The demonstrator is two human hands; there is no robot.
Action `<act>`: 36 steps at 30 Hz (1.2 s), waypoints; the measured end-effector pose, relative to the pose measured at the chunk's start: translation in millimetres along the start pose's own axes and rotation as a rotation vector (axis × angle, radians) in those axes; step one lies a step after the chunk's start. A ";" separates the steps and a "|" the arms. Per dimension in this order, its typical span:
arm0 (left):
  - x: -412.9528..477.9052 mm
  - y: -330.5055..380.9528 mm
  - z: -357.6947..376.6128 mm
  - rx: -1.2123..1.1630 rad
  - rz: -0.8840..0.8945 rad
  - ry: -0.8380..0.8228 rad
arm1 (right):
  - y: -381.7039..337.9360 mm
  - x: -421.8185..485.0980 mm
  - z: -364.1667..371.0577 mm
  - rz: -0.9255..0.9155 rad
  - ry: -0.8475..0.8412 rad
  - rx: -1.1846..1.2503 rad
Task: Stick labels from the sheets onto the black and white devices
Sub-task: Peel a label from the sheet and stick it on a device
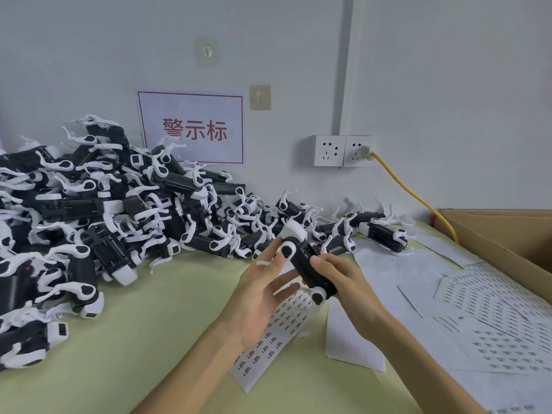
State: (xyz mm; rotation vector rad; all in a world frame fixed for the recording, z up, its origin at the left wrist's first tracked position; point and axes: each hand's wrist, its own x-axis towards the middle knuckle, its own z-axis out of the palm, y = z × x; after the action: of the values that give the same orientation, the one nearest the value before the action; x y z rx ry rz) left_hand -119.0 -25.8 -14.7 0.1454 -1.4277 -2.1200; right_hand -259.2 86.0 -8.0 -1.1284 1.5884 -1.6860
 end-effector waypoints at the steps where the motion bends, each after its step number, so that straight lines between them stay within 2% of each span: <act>1: -0.1 -0.5 -0.4 0.016 0.007 0.003 | -0.4 -0.1 0.5 -0.006 0.014 -0.026; 9: -1.1 -6.1 -1.7 0.071 -0.036 -0.014 | -0.2 -0.5 -1.7 0.071 -0.009 0.056; 14: -2.4 -3.2 0.0 0.060 -0.100 -0.090 | -3.3 0.6 -8.5 0.244 -0.170 0.216; 20: -3.0 -1.6 -2.6 0.059 -0.124 -0.132 | -7.1 -0.9 -11.6 0.259 -0.318 0.402; 25: -3.3 1.5 -2.3 0.010 -0.130 -0.160 | -10.1 -4.4 -11.4 0.301 -0.341 0.436; 31: -3.3 5.9 -2.3 -0.137 -0.098 -0.146 | -14.9 -7.8 -8.2 0.175 -0.387 0.358; 36: -0.3 4.7 -6.3 -0.186 -0.084 -0.023 | -6.2 -2.5 -8.5 0.083 -0.358 0.343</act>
State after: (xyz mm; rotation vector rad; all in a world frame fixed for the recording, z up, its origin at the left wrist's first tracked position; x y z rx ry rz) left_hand -114.4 -32.0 -13.2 0.1103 -1.2484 -2.3173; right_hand -264.4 93.3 -2.0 -1.0945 1.0647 -1.5251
